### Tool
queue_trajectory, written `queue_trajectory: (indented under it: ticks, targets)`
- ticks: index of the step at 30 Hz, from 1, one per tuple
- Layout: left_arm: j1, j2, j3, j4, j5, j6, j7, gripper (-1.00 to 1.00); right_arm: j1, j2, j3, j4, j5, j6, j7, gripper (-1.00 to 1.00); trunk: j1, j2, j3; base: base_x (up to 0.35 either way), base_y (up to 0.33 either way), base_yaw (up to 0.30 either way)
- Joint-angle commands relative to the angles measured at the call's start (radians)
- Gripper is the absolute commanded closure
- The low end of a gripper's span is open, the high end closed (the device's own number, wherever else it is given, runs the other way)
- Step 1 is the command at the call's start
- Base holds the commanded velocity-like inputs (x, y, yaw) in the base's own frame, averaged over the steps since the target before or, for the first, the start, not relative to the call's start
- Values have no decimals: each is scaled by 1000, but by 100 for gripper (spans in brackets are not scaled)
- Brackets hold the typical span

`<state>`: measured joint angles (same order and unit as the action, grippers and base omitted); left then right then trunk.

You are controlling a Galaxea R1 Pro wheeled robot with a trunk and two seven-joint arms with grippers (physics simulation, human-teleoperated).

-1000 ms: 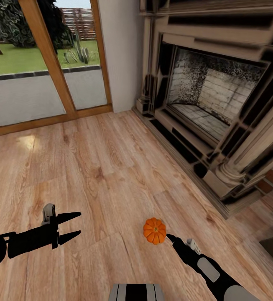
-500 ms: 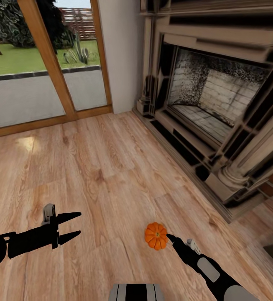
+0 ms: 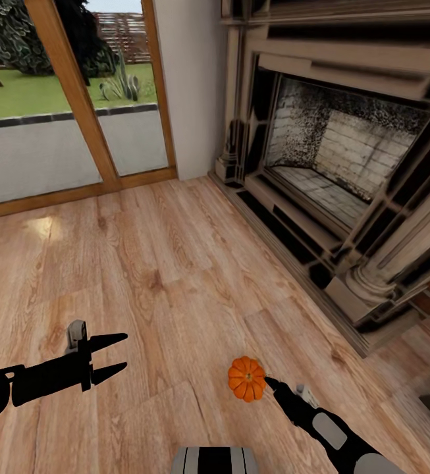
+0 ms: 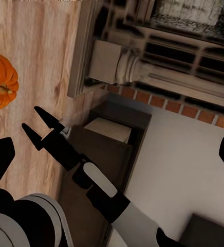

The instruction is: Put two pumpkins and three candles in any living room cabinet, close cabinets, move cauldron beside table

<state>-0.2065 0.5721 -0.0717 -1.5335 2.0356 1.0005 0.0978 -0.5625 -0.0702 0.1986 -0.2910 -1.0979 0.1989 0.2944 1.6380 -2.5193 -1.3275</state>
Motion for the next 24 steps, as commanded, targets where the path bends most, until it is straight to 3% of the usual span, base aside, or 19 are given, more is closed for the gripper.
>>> queue_trajectory:
  ticks: [1, 10, 24]
  targets:
    - [-1, 0, 0, -1, 11, 1, 10, -100, 0, -1, 4, 5, -7, 2, 2, -100, 0, 0, -1, 0, 0, 0]
    - [-1, 0, -3, -1, 11, 1, 10, -100, 0, 1, 14, 13, -5, 1, 2, -100, 0, 0, -1, 0, 0, 0]
    - [-1, 0, -3, -1, 11, 1, 10, -100, 0, 1, 15, 9, -1, -9, 12, -100, 6, -4, -55, 0, 0, 0]
